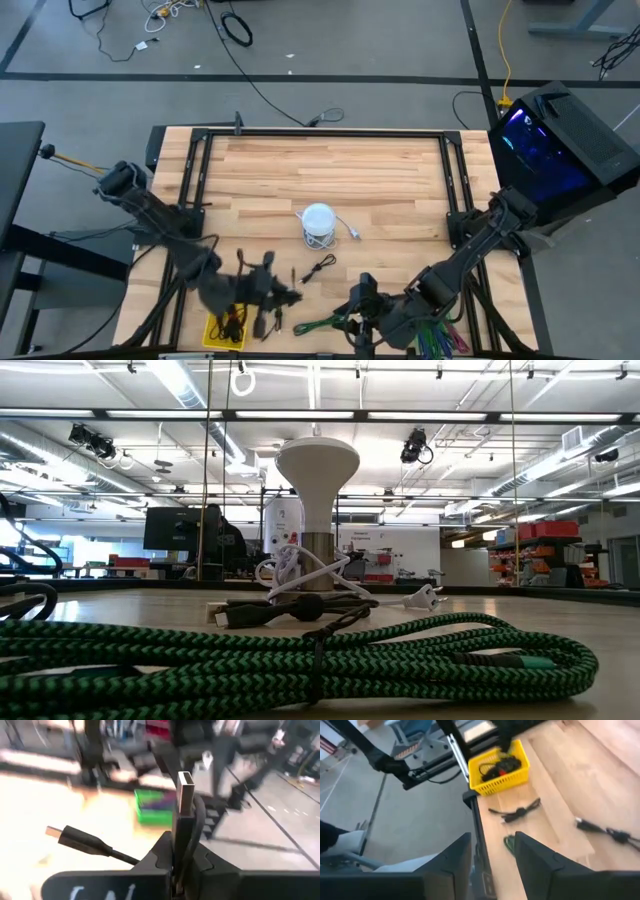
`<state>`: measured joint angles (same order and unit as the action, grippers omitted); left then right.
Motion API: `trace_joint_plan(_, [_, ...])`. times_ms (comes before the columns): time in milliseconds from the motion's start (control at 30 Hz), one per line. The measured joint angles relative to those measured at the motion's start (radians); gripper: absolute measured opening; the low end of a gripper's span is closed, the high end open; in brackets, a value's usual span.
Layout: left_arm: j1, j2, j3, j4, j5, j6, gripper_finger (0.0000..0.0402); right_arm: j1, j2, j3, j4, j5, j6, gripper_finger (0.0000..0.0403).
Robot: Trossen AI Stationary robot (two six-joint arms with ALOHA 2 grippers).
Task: Pick & Place USB Port
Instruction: Put the bottom right black charger cable into the yellow bin
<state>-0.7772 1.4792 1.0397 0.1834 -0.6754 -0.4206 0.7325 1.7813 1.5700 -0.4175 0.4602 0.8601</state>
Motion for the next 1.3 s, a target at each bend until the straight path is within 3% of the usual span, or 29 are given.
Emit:
trace_joint_plan(233, [-0.224,0.000,0.000,-0.343,-0.089,-0.442,0.0014,0.008,0.000,0.000,-0.066,0.014,0.053,0.0151])
trace_joint_plan(467, [-0.429,0.000,0.000,-0.587,-0.167,-0.891,0.0014,0.002,0.000,0.000,-0.063,0.029,0.048,0.0151])
trace_joint_plan(633, [-0.513,0.000,0.000,-0.827,-0.224,-1.242,0.0014,-0.003,0.000,0.000,-0.062,0.057,0.045,0.0151])
trace_joint_plan(733, [-0.526,0.021,0.000,-0.911,-0.200,-1.392,0.0014,-0.004,0.000,0.000,-0.062,0.066,0.037,0.0151])
trace_joint_plan(900, [-0.527,0.066,0.000,-0.917,-0.085,-1.484,0.0014,-0.003,0.000,0.000,-0.062,0.074,0.037,0.0151])
trace_joint_plan(1167, [-0.527,0.072,0.000,-0.920,-0.080,-1.510,0.0017,-0.003,0.001,0.000,-0.058,0.082,0.038,0.0151])
trace_joint_plan(1300, [-0.526,0.072,0.000,-0.918,-0.076,-1.513,0.0038,-0.003,0.001,0.000,-0.056,0.082,0.038,0.0151])
